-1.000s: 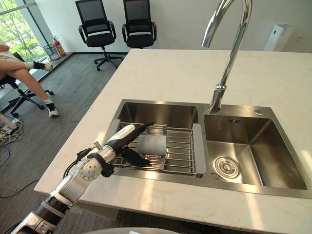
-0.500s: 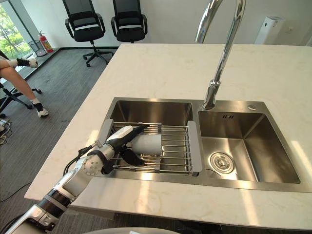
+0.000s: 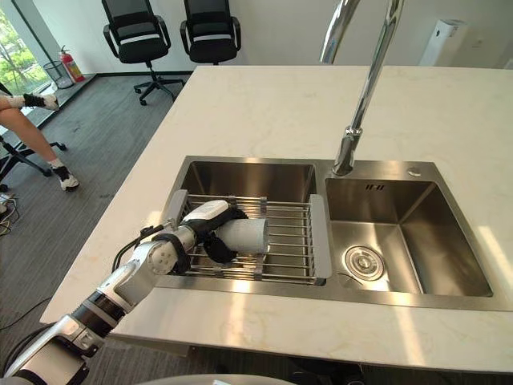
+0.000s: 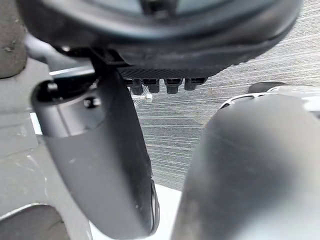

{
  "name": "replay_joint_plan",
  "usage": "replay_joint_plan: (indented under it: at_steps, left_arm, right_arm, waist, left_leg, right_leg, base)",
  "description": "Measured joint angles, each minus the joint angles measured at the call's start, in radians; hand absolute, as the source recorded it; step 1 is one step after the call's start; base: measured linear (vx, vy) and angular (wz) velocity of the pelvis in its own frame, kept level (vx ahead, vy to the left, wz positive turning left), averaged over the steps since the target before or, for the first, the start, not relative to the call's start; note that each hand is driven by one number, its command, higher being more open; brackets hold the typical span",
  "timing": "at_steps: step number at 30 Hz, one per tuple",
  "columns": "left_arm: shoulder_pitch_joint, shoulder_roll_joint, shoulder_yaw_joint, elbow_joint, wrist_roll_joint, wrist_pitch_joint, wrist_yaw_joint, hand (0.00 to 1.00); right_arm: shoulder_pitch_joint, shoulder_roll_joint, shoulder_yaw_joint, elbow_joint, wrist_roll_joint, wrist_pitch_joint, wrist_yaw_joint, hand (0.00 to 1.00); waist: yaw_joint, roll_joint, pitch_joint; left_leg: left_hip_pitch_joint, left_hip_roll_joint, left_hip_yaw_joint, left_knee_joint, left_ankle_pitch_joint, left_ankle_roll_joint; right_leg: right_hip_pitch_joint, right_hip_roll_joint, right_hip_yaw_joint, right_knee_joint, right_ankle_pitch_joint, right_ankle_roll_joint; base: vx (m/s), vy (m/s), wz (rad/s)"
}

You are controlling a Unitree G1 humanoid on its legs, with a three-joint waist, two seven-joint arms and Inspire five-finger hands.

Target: Walk over to the sink, pick up the cup, carry it to the dishwasher, place the cup inside the dishwasher, then close the dishwasher door

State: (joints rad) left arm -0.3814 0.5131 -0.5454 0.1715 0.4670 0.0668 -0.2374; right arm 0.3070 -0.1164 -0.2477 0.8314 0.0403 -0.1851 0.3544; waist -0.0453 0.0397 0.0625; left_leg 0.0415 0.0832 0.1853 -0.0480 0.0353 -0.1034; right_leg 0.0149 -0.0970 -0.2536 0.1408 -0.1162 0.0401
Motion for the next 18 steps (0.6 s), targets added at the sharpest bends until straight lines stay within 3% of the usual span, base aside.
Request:
replay_joint_plan:
  at_steps: [3,8,12,18]
  left_arm:
    - [-0.001,-0.014,-0.027,0.035,-0.118,0.002,0.045,0.0]
    - [0.007,-0.012,-0.025,0.032,-0.148,0.001,0.062,0.0]
    - [0.091,-0.01,0.06,-0.04,-0.348,-0.026,0.106,0.0]
    - [0.174,-0.023,0.234,-0.181,-0.484,-0.091,0.129,0.0]
  right_arm:
    - [0.006,-0.001,0.001,0.001,-0.004,0.005,-0.001,1.0]
    - [0.008,-0.001,0.002,0.004,-0.004,0.005,-0.001,1.0]
    - [0.016,-0.001,0.016,0.009,-0.003,0.003,-0.001,1.0]
    - [0.017,0.004,-0.003,0.027,-0.001,-0.017,-0.002,1.0]
  waist:
    - [-0.004,0.0,0.001]
    - [-0.003,0.0,0.001]
    - [0.005,0.0,0.001]
    - [0.037,-0.001,0.0]
  left_leg:
    - [0.014,-0.001,-0.001,-0.004,0.0,0.0]
    - [0.017,-0.002,-0.01,-0.004,0.0,0.001]
    - [0.022,0.0,-0.019,-0.006,0.0,0.003]
    - [0.02,0.0,-0.034,-0.005,-0.002,0.025]
  right_leg:
    - [0.022,0.0,-0.006,-0.01,0.0,0.0]
    - [0.038,0.001,-0.018,-0.02,0.001,0.001]
    - [0.053,0.006,-0.027,-0.03,0.002,0.002]
    - [0.061,0.01,-0.034,-0.039,0.002,0.001]
  base:
    - [0.04,-0.008,0.05]
    - [0.0,-0.001,0.04]
    - [0.02,-0.01,0.07]
    - [0.01,-0.006,0.04]
